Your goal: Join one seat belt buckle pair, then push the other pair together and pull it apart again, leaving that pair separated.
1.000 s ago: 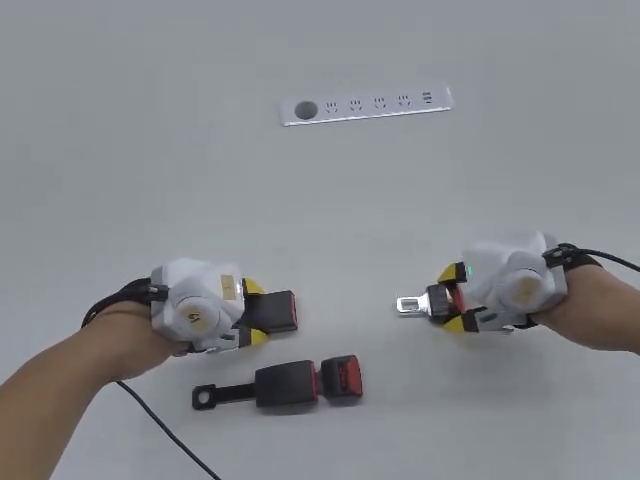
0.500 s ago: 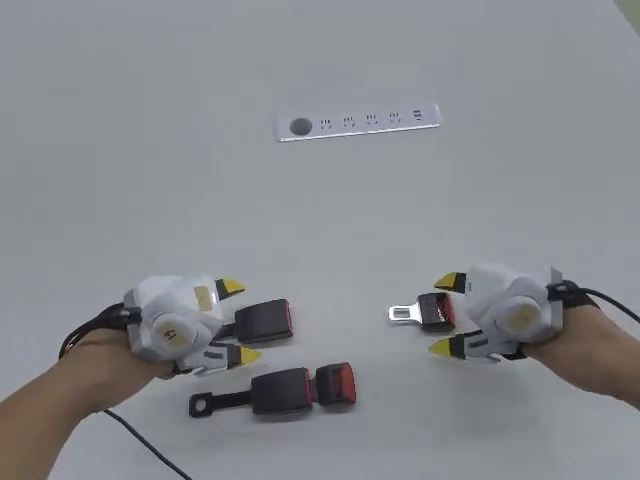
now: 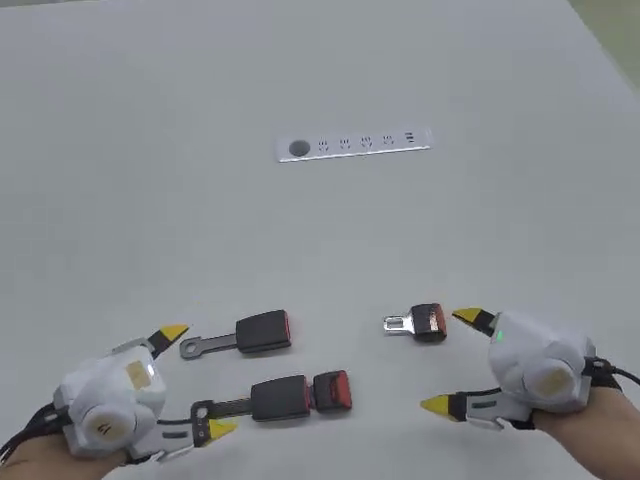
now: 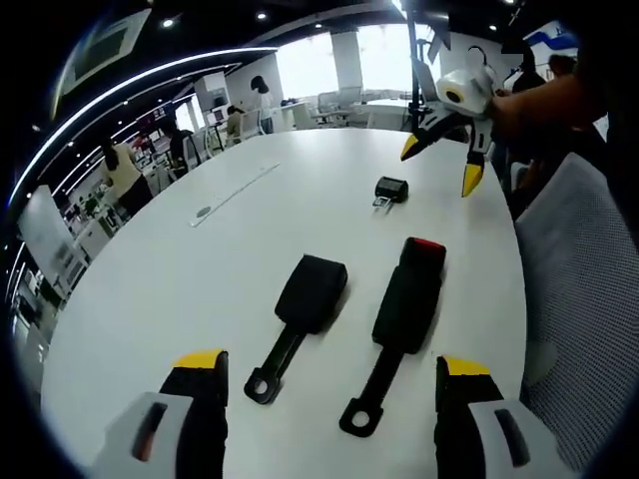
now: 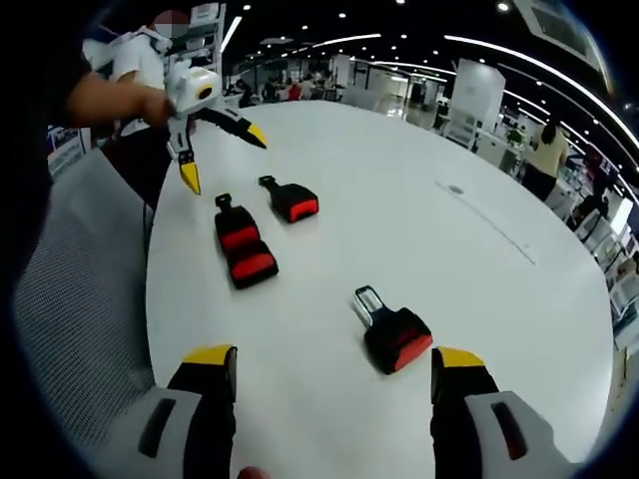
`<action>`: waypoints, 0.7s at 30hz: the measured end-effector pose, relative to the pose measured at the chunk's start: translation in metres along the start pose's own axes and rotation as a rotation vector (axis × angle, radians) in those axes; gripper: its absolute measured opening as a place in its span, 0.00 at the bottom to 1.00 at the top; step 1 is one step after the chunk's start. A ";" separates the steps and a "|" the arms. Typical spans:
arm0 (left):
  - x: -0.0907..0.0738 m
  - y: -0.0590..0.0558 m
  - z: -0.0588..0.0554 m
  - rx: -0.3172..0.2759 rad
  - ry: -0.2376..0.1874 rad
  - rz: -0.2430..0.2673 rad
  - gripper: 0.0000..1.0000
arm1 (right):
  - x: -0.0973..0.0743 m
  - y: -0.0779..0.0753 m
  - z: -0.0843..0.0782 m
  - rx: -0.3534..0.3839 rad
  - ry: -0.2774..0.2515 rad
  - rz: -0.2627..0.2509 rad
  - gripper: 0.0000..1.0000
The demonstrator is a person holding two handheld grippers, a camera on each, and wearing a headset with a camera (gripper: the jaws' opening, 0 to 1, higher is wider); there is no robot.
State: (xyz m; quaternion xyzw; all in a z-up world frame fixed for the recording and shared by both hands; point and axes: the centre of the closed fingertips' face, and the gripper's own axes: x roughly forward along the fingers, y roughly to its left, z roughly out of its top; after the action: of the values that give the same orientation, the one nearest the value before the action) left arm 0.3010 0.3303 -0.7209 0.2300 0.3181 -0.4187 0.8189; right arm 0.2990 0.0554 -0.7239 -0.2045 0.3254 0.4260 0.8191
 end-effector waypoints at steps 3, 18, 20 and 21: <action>-0.011 -0.006 -0.004 -0.031 -0.002 0.038 0.95 | -0.009 0.007 0.002 0.042 -0.024 -0.024 0.92; -0.050 -0.020 -0.021 -0.123 -0.018 0.121 1.00 | -0.036 0.027 0.000 0.112 -0.058 -0.063 0.99; -0.053 -0.021 -0.023 -0.131 -0.019 0.128 1.00 | -0.037 0.028 -0.003 0.119 -0.059 -0.068 0.99; -0.055 -0.021 -0.024 -0.135 -0.021 0.131 1.00 | -0.038 0.029 -0.003 0.118 -0.061 -0.070 0.99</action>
State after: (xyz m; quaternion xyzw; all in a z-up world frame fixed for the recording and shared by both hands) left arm 0.2510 0.3635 -0.7005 0.1901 0.3212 -0.3441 0.8616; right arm 0.2574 0.0484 -0.7007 -0.1540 0.3175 0.3830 0.8537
